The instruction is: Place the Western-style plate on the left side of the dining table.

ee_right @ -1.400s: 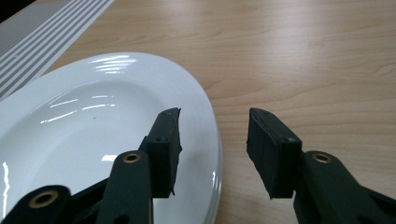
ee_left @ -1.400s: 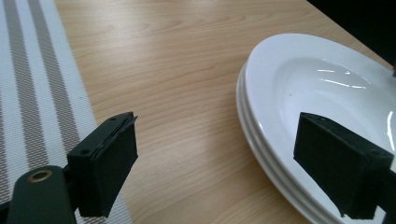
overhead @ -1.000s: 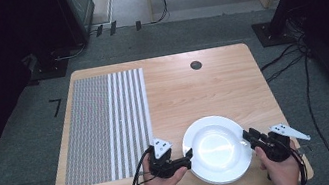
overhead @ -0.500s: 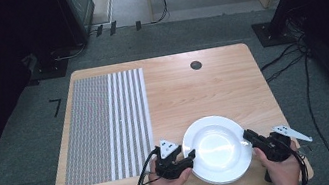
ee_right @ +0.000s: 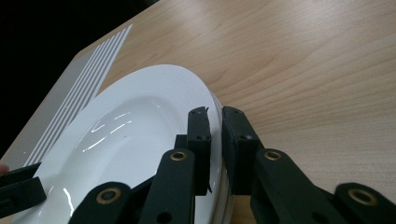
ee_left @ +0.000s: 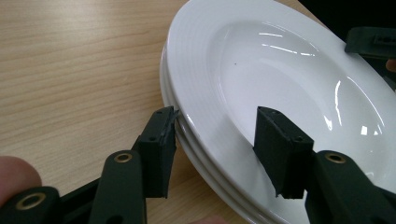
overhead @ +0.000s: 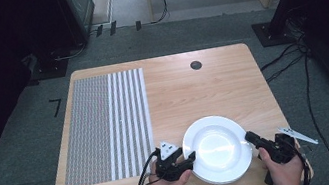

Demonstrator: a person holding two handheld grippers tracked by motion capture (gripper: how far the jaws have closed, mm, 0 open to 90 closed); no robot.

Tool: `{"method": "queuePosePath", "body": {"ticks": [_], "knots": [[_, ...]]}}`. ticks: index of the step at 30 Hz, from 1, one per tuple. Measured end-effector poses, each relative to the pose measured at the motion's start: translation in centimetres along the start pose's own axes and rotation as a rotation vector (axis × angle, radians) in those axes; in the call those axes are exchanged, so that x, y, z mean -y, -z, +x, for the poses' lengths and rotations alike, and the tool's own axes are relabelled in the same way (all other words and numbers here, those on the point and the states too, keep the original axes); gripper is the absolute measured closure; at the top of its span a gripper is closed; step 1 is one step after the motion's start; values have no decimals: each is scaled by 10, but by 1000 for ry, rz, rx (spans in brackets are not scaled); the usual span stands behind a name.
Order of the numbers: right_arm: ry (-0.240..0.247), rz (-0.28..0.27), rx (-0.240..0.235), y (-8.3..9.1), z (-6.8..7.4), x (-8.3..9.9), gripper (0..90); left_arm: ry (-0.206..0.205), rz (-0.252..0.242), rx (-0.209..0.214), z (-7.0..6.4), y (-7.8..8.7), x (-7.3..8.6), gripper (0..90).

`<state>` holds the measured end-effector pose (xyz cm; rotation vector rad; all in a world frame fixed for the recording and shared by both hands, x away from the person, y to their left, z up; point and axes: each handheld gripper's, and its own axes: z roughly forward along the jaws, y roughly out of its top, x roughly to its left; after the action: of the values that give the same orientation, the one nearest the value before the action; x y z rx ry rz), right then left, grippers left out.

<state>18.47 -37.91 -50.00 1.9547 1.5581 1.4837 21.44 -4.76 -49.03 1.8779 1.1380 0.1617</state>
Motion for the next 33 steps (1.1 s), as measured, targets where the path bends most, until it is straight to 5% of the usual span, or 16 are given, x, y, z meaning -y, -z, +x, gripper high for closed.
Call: {"method": "queuePosePath", "body": {"ticks": [3,14,18,21,22,26,33], "knots": [[-8,0,-11,0,-1,0,832,-5,-6,-3,0,1,0,528],[-150,12,-82,0,-10,0,831,15,7,26,3,2,1,511],[-156,16,-90,0,-10,-1,828,11,9,23,2,2,1,515],[-191,18,-122,0,-11,-2,830,12,8,23,2,2,2,516],[-238,16,-181,1,-12,-3,833,11,8,24,3,2,2,514],[-194,12,-168,-1,-7,-3,821,15,7,25,3,1,2,502],[-204,6,-204,-2,-9,-2,826,20,1,29,5,1,1,511]]}}
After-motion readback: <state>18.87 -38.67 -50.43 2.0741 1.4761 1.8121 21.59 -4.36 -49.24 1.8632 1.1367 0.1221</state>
